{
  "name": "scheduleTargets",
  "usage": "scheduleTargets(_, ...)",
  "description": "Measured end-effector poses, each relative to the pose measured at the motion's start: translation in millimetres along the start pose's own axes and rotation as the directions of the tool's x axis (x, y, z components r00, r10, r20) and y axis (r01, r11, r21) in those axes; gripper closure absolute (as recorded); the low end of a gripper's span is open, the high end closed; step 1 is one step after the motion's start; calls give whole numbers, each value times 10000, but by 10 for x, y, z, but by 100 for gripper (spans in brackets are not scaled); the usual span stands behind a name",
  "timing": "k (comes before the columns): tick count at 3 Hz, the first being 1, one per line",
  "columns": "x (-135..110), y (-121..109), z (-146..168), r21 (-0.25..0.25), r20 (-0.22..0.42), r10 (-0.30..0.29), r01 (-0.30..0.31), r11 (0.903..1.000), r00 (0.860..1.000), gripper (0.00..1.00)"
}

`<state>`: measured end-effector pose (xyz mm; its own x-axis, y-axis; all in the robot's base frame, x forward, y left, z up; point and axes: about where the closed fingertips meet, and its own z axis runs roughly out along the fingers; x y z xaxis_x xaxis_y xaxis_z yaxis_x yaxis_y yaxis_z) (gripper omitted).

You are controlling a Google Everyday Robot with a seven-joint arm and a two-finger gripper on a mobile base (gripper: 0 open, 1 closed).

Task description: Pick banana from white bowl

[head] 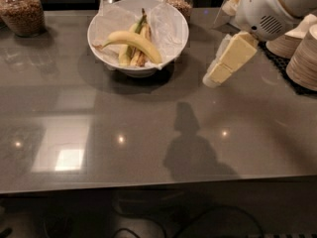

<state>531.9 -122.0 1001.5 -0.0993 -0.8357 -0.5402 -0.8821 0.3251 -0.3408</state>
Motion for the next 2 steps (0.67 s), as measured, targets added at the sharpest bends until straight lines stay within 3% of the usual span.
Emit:
scheduleTargets(1,-518,-305,421,335,941,-105,74,9994,9955,0)
scheduleTargets(2,-518,-306,422,335,943,-106,74,9994,9955,0)
